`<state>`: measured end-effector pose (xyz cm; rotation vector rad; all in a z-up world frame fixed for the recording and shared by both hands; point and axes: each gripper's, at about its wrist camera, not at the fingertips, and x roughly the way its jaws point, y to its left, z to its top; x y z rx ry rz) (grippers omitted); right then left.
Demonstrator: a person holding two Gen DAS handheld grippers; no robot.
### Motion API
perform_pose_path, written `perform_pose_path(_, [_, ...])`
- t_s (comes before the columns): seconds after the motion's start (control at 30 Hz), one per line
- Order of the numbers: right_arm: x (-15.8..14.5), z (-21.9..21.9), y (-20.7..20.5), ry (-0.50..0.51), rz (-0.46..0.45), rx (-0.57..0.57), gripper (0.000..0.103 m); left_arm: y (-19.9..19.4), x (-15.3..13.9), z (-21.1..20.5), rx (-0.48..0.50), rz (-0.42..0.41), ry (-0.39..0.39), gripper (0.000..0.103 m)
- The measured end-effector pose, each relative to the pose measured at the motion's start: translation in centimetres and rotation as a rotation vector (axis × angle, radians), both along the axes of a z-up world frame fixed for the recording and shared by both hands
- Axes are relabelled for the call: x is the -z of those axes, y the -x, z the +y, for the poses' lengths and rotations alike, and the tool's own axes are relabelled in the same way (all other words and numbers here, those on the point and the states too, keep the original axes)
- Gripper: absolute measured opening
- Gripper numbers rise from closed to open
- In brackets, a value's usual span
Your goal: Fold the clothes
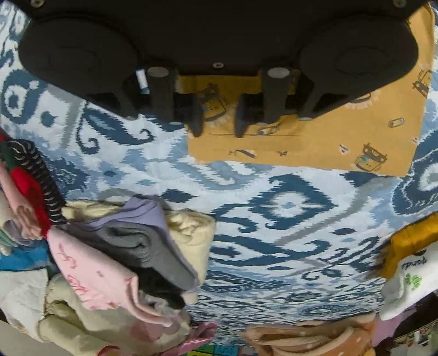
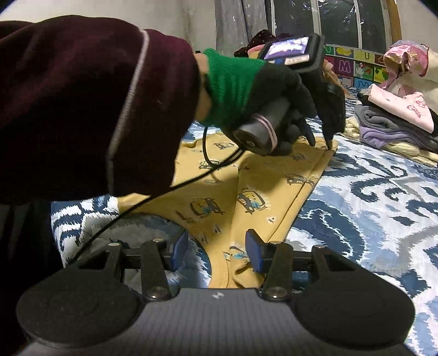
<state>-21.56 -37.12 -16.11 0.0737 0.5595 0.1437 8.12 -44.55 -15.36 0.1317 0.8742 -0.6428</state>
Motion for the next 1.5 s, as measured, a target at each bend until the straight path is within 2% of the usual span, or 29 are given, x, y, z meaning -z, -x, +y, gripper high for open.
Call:
perform_pose_path(0.07, [-0.1,-0.1,0.0,-0.005,-0.003,0.001,0.048,0.1,-0.2,0.2,-0.003,0.001,0.013,0.005])
perform_pose_path(0.33, [-0.1,0.0,0.1,-0.008,0.000,-0.003,0.048,0.7,-1.6,0.2,0.013,-0.008,0.067,0.002])
perform_pose_path(0.47, [-0.2,-0.1,0.1,-0.012,-0.002,0.001,0.048,0.8,-1.5,-0.5,-0.003,-0.040,0.007,0.002])
perform_pose_path(0.57, [-0.3,-0.2,0.1,-0.015,-0.004,0.002,0.048,0.4,-1.0,-0.7,-0.019,-0.030,-0.022,0.013])
perform_pose_path(0.73, [-0.3,-0.1,0.1,-0.015,-0.003,0.000,0.048,-0.1,-0.1,-0.9,-0.033,-0.018,-0.037,0.013])
perform_pose_path(0.8, [-0.3,-0.1,0.1,-0.016,-0.003,0.001,0.048,-0.2,-0.1,-0.8,-0.032,-0.017,-0.025,0.012])
perform_pose_path(0.9, [-0.3,-0.1,0.1,-0.017,-0.004,0.002,0.048,-0.3,-0.2,-0.6,-0.036,-0.011,0.000,0.004])
perform_pose_path(1.07, [-0.3,-0.1,0.1,-0.017,-0.002,0.002,0.048,-0.1,-1.5,0.4,-0.047,0.000,0.080,0.003])
perform_pose_path(1.23, [-0.2,0.0,0.1,-0.014,0.004,-0.002,0.048,-0.2,-1.7,0.1,-0.034,0.016,0.111,0.003])
perform_pose_path(1.27, [-0.2,0.0,0.1,-0.014,0.004,-0.003,0.048,-0.4,-1.3,-0.2,-0.011,0.038,0.114,0.004])
perform_pose_path(1.3, [-0.2,0.0,0.1,-0.014,0.003,-0.004,0.048,-0.6,-0.8,-0.5,0.007,0.058,0.108,0.015])
perform_pose_path(1.33, [-0.3,0.0,0.1,-0.013,0.003,-0.003,0.048,-0.7,-0.4,-0.6,0.006,0.065,0.078,0.021])
perform_pose_path(1.5, [-0.2,0.0,0.0,-0.009,0.006,-0.003,0.048,0.6,-1.4,0.7,0.003,-0.011,0.067,0.024])
